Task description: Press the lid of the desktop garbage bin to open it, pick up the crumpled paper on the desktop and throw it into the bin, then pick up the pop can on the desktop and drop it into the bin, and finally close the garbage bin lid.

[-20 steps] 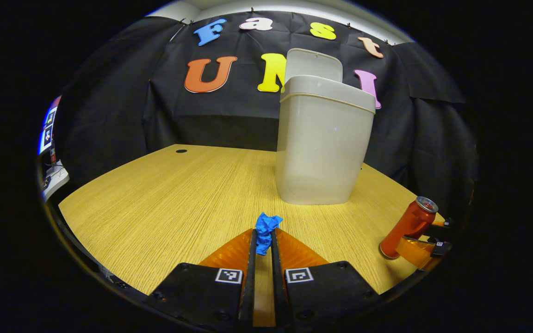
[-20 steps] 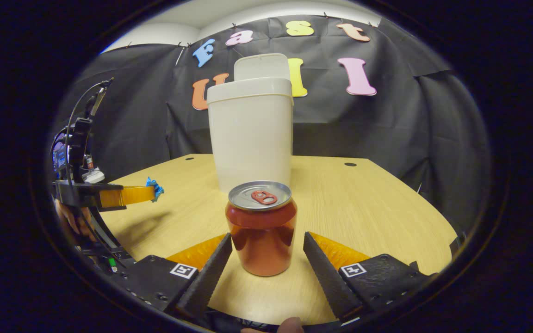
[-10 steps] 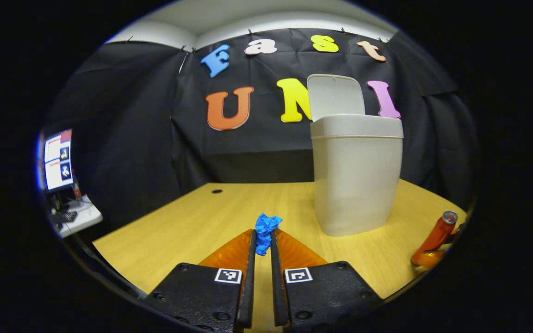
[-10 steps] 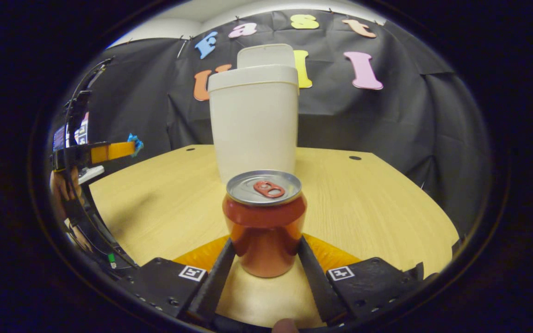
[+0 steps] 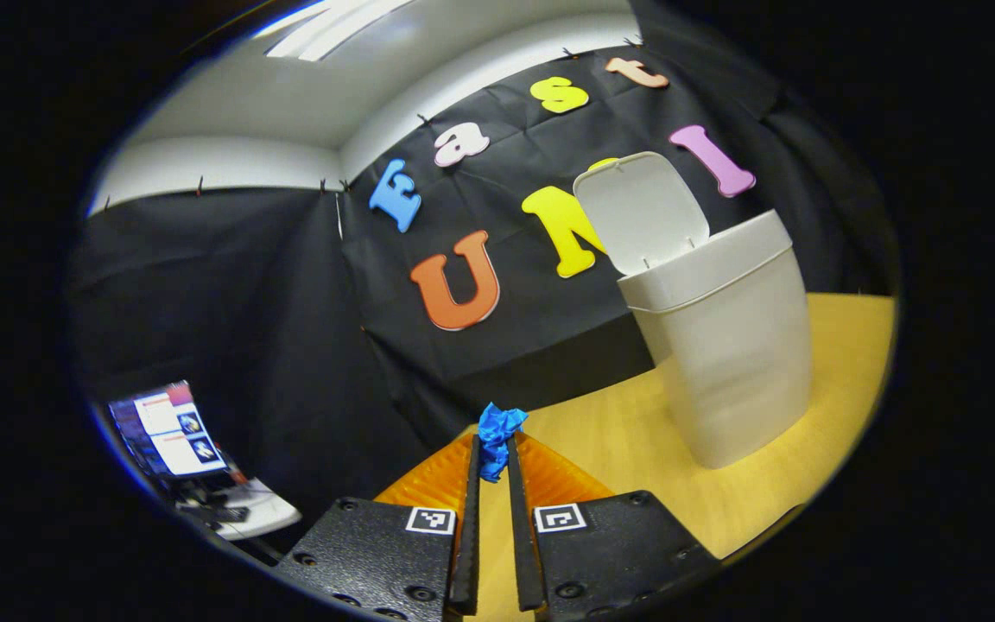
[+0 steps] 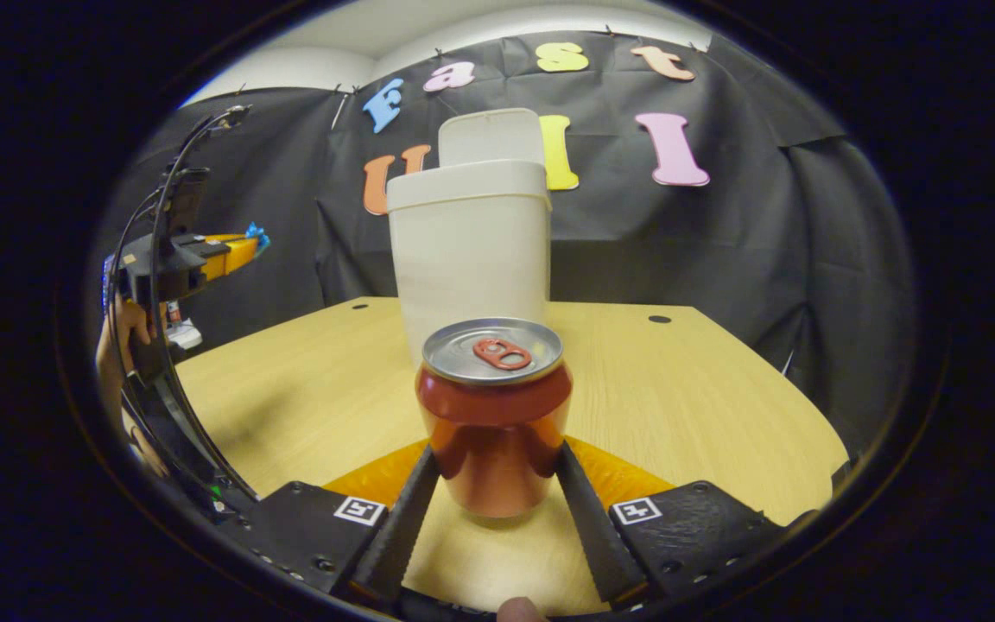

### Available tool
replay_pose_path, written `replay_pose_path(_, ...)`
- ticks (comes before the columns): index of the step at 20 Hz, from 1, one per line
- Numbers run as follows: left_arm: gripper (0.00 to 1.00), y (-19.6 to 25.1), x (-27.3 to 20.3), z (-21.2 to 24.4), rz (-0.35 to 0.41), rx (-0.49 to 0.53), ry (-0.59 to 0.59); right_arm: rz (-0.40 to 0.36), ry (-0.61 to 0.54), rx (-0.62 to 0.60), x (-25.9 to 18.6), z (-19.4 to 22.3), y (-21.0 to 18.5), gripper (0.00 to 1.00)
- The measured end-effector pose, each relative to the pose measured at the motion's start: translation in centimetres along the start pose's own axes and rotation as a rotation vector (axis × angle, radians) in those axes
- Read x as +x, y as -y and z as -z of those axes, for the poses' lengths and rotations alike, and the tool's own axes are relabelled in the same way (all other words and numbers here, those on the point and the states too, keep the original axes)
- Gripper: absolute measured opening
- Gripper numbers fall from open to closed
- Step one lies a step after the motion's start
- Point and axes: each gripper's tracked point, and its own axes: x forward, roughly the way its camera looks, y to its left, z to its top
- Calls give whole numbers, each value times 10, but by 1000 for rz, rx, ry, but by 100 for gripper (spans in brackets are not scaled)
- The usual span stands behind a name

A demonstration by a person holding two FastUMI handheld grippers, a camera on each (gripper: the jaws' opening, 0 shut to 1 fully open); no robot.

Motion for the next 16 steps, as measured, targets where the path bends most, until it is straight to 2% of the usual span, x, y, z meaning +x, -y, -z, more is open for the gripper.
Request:
replay_pose_path(2,22,34,-1,-3,122,-218,-48,-25,15,50,-7,-13,-2,80)
replay_pose_path(4,19,70,-1,-13,249,-422,-104,-29,38,73,-13,-28,1,80)
replay_pose_path(6,23,89,-2,-26,311,-529,-119,-30,48,86,-17,-41,5,80)
replay_pose_path(7,20,91,-3,-34,295,-499,-99,-24,49,87,-17,-46,9,80)
replay_pose_path(11,19,67,11,-87,167,-180,67,-9,61,63,-21,-61,17,80)
replay_pose_path(13,19,41,17,-126,60,-15,174,-9,56,56,-20,-62,16,80)
replay_pose_path(15,19,27,21,-160,1,66,267,-12,50,49,-21,-63,14,80)
replay_pose_path(16,19,34,27,-170,32,48,276,-12,49,45,-23,-63,14,80)
